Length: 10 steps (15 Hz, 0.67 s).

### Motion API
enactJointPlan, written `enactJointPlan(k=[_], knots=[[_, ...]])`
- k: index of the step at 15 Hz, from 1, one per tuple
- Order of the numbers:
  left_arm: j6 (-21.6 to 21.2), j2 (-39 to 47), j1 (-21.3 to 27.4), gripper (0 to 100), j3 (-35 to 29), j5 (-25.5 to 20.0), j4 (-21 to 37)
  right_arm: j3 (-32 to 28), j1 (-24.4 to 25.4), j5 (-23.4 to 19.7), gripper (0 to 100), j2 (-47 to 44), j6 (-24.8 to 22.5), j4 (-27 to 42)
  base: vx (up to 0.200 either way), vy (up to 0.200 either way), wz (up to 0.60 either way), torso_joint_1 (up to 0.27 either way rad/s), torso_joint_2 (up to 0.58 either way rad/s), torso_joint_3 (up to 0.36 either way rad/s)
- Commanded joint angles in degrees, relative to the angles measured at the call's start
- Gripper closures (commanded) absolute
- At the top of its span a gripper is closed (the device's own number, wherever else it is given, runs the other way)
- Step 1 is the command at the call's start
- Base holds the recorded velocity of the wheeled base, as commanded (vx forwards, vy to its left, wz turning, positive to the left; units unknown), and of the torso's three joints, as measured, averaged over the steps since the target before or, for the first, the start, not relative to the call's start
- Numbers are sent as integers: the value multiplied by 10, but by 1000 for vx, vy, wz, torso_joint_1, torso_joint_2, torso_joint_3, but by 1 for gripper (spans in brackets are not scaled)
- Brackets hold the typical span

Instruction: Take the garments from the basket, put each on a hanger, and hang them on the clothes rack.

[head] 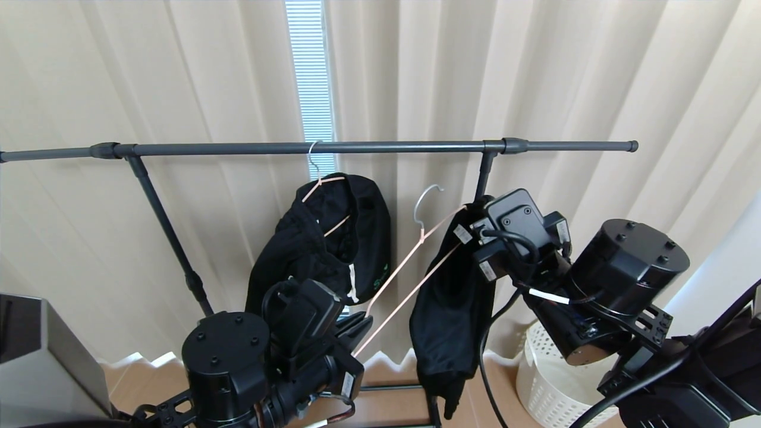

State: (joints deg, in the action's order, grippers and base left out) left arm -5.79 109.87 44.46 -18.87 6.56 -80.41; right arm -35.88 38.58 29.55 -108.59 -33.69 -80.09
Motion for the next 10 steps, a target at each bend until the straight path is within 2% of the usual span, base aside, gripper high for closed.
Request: enactJointPlan(k=[1,10], knots=[[0,3,0,100,0,0,0,6,11,-1,100,8,0,-1,0,0,0,0,0,0],[0,3,-1,100,0,0,0,25,59,-1,100,42,0,-1,0,0,0,0,0,0]])
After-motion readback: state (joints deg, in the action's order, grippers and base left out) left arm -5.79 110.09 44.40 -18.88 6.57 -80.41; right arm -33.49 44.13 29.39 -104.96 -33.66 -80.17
